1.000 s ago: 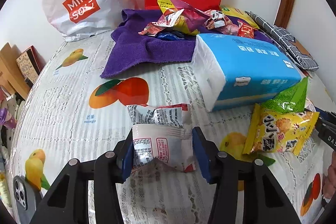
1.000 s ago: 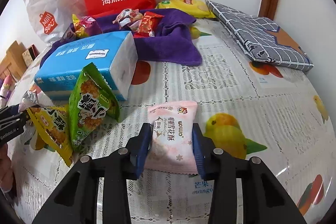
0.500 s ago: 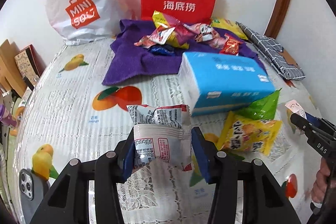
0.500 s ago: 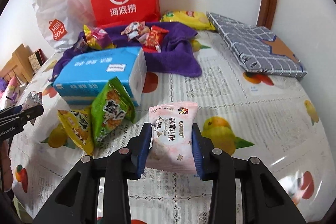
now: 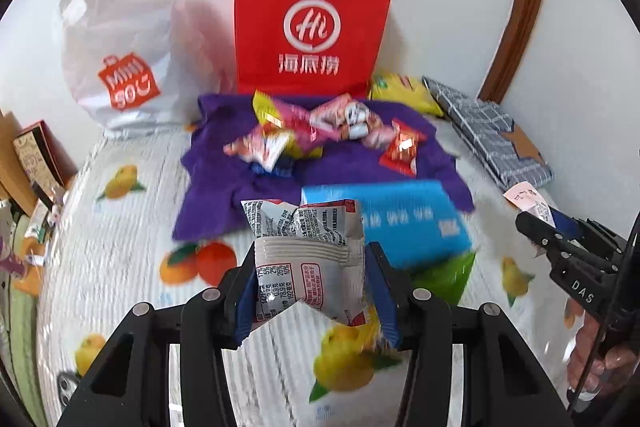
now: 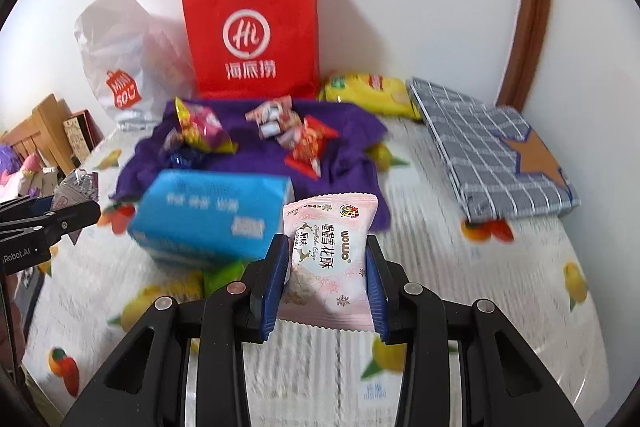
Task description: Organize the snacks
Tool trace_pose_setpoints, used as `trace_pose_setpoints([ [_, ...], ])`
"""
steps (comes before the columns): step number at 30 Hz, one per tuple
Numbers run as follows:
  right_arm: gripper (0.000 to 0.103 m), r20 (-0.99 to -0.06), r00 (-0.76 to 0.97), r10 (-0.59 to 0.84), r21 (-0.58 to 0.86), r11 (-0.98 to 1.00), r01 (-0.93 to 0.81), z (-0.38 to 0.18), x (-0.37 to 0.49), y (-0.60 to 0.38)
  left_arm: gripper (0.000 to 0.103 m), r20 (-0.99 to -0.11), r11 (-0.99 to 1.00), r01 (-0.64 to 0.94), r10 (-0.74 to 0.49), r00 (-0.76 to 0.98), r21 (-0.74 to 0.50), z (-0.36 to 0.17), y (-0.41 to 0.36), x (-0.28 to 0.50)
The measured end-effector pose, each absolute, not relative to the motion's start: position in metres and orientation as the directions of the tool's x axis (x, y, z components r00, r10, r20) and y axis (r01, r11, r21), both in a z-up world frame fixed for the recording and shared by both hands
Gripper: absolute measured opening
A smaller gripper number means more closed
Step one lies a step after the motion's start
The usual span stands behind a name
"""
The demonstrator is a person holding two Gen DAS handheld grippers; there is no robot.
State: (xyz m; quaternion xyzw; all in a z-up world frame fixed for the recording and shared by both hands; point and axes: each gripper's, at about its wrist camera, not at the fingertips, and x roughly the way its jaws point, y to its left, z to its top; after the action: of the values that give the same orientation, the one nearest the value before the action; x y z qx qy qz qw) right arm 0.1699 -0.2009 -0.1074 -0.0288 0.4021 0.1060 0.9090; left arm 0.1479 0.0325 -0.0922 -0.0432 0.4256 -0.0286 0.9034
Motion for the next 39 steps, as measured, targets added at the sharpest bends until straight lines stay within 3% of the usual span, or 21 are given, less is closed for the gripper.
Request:
trace_pose_setpoints([
  [22, 0.037, -0.670, 0.689, 0.277, 0.090, 0.951, -0.295, -0.044, 0.320, -0.144, 0.047, -0.722, 0.986, -0.124, 0.003, 0.691, -0.115, -0.034, 0.084, 0.286],
  [28, 0.037, -0.672, 0.681, 0.291, 0.094, 0.946, -0.311, -0.056, 0.345, -0.139, 0.047, -0.731, 0.979, -0.153, 0.007, 0.682, -0.133, -0.042, 0.097, 0.313],
  [39, 0.037, -0.765, 0.593, 0.249, 0.083, 0.952, -0.293, -0.108, 0.384, -0.141, 0.047, -0.816, 0.961, -0.244, 0.037, 0.577, -0.129, -0.092, 0.135, 0.342],
])
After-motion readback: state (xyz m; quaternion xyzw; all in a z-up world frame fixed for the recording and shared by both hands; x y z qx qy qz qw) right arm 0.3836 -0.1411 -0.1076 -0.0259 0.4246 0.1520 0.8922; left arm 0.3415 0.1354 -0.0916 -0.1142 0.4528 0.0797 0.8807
